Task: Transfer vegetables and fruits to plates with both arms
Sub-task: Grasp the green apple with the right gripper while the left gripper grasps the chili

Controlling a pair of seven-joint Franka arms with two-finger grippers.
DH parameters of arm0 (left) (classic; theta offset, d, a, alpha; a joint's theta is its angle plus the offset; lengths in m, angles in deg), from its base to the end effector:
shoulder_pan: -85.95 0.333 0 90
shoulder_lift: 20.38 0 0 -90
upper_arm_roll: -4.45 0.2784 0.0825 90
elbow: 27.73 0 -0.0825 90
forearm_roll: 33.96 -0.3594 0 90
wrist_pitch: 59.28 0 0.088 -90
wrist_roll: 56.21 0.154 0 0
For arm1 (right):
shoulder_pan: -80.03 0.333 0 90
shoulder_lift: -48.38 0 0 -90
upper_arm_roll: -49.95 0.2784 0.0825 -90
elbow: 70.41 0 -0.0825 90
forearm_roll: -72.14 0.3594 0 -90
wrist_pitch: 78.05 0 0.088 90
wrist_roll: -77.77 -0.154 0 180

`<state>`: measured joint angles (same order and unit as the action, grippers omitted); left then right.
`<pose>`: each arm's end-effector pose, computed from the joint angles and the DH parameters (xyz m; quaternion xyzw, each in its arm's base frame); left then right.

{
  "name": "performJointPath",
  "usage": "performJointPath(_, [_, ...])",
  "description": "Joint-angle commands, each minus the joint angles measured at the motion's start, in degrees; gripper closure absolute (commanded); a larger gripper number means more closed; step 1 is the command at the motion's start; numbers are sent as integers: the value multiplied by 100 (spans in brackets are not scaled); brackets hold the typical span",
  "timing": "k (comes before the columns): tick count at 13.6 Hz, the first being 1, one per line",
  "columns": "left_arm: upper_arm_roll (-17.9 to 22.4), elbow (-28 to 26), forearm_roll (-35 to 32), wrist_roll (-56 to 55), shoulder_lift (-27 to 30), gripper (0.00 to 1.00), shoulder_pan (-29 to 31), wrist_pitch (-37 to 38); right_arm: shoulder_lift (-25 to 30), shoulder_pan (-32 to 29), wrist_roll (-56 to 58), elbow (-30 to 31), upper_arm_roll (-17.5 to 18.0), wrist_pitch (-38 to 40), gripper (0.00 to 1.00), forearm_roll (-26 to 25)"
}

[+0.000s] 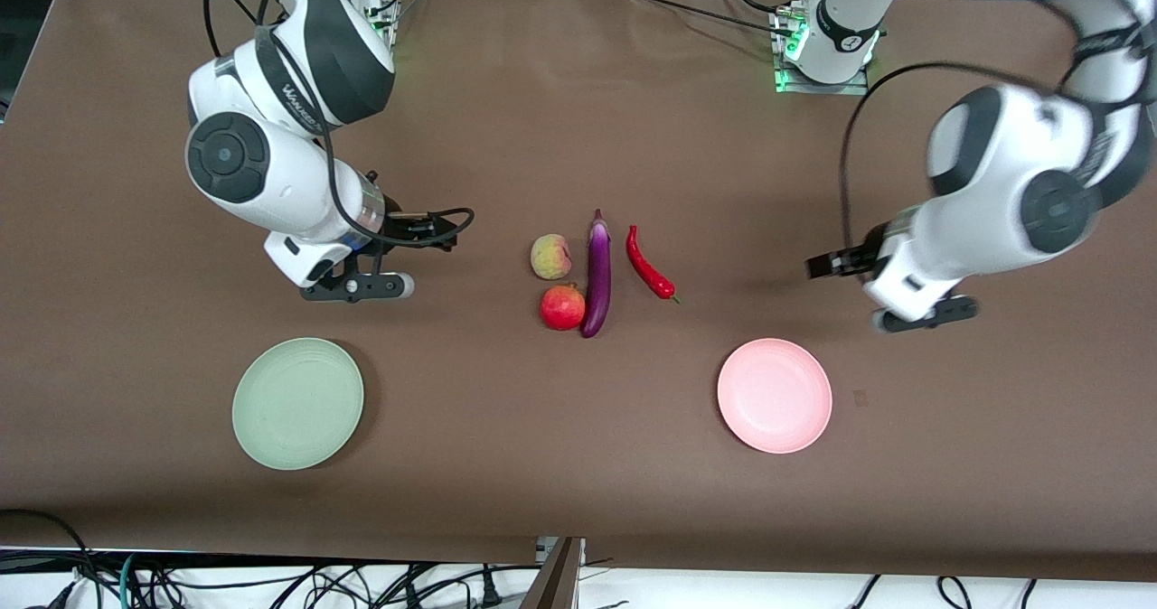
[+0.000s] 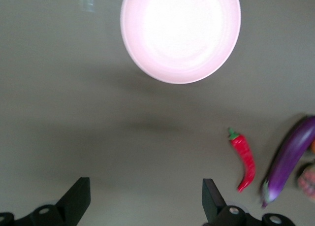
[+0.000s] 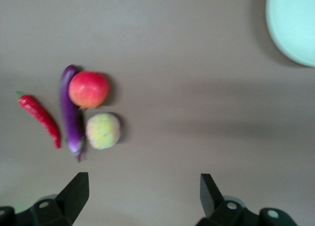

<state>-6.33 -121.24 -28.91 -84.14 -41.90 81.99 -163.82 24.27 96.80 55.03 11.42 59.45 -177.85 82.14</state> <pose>0.5775 -0.1564 0.3218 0.9844 0.1320 -0.1100 0.0389 0.5587 0.2889 0.3782 -0.9916 -0.0060 0.0953 0.0872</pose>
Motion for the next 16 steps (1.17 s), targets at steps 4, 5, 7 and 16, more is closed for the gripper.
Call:
performJointPath(4, [23,140,93,-1634,-1002,0,-816,-1373,-323,292,-12,61,-36,-348,0,301])
performJointPath(5, [15,122,93,-1889,-1186,0,-956,-1672,-375,292,5,61,-36,-356,0,301])
performJointPath(7, [23,104,93,-2695,-1486,0,-1360,-1982,-498,292,6,61,-36,-391,0,301])
performJointPath(16, [15,-413,84,-2928,-1803,30,-1916,-2376,-982,336,14,666,157,-1313,0,353])
